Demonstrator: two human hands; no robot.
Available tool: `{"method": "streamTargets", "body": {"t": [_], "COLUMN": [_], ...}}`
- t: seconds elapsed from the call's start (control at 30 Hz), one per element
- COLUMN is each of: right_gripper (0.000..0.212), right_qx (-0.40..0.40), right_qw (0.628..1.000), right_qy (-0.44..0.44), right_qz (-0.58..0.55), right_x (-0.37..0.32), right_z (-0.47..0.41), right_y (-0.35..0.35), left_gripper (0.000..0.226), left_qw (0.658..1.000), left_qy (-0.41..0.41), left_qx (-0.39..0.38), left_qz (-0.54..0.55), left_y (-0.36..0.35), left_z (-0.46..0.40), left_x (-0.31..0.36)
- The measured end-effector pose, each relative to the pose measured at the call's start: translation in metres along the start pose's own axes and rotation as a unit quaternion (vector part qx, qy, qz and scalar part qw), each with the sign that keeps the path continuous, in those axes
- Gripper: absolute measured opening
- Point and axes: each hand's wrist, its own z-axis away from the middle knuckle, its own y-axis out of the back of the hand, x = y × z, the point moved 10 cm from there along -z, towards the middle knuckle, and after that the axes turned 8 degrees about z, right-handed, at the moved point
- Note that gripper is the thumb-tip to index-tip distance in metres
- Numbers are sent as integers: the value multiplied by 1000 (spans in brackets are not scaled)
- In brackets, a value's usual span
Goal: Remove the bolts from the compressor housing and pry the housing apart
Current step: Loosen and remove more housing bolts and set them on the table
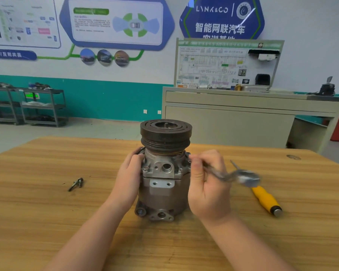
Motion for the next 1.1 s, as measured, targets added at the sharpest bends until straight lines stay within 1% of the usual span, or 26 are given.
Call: {"method": "streamTargets", "body": {"t": [0.07, 0.1, 0.13, 0.17, 0.2, 0.23, 0.3, 0.33, 0.37, 0.4, 0.43, 0.47, 0.5, 0.6, 0.63, 0.67, 0.7, 0.77, 0.83, 0.9, 0.97, 1.0, 1.03, 1.1], "right_gripper": [15, 12, 12, 13, 14, 16, 15, 15, 17, 20, 22, 22, 22, 18, 17, 17, 18, 21, 20, 20, 14, 17, 21, 19], "right_qx": [66, 104, 138, 157, 160, 149, 92, 62, 48, 49, 61, 77, 89, 85, 73, 62, 50, 39, 29, 16, 11, 11, 7, -4], "right_qw": [988, 969, 942, 908, 868, 822, 729, 693, 668, 653, 647, 656, 685, 828, 866, 893, 913, 947, 972, 985, 992, 994, 997, 1000], "right_qy": [-112, -176, -244, -315, -388, -459, -572, -604, -617, -615, -604, -586, -561, -446, -403, -365, -333, -266, -197, -145, -108, -92, -73, -20], "right_qz": [-88, -141, -187, -228, -265, -302, -363, -388, -414, -440, -461, -469, -457, -328, -287, -255, -232, -178, -127, -93, -69, -54, -39, -9], "right_x": [19, 31, 47, 65, 82, 99, 120, 123, 123, 123, 121, 120, 118, 101, 91, 81, 72, 56, 41, 32, 24, 21, 17, 5], "right_z": [2, 6, 11, 17, 21, 26, 35, 38, 39, 38, 36, 33, 29, 8, 2, -4, -7, -12, -17, -18, -17, -16, -14, -13], "right_y": [10, 14, 16, 14, 8, 0, -22, -30, -34, -35, -33, -29, -22, 3, 8, 10, 12, 17, 21, 21, 21, 20, 19, 16], "left_gripper": [27, 28, 28, 28, 28, 28, 27, 27, 26, 26, 26, 26, 26, 27, 27, 28, 28, 28, 27, 28, 26, 26, 29, 51], "left_qw": [1000, 1000, 1000, 1000, 1000, 1000, 1000, 1000, 1000, 1000, 1000, 1000, 1000, 1000, 1000, 1000, 1000, 1000, 1000, 1000, 999, 999, 999, 996], "left_qy": [3, 4, 6, 8, 8, 9, 10, 10, 12, 14, 17, 18, 19, 10, 9, 10, 12, 17, 21, 13, 1, 2, 12, 51], "left_qx": [0, -2, -3, -1, 0, 1, 1, 2, 2, 2, 3, 4, 4, 1, 1, 1, -1, -4, -7, -16, -26, -30, -41, -66], "left_qz": [-2, 0, 2, 4, 4, 4, 4, 6, 7, 7, 7, 7, 7, -1, -1, 0, 4, 7, 3, -10, -32, -34, -29, 5], "left_y": [0, 0, 0, 0, 0, 0, 0, 0, 0, 0, 1, 2, 2, 2, 2, 2, 2, 1, 1, 1, 1, 2, 1, -2], "left_z": [0, 0, -1, -1, -1, -1, -2, -1, -1, -1, -2, -2, -3, -5, -5, -5, -6, -5, -6, -6, -6, -7, -9, -12], "left_x": [-1, -1, -2, -3, -3, -3, -3, -4, -4, -5, -6, -7, -8, -8, -9, -10, -10, -11, -12, -12, -10, -11, -13, -19]}}
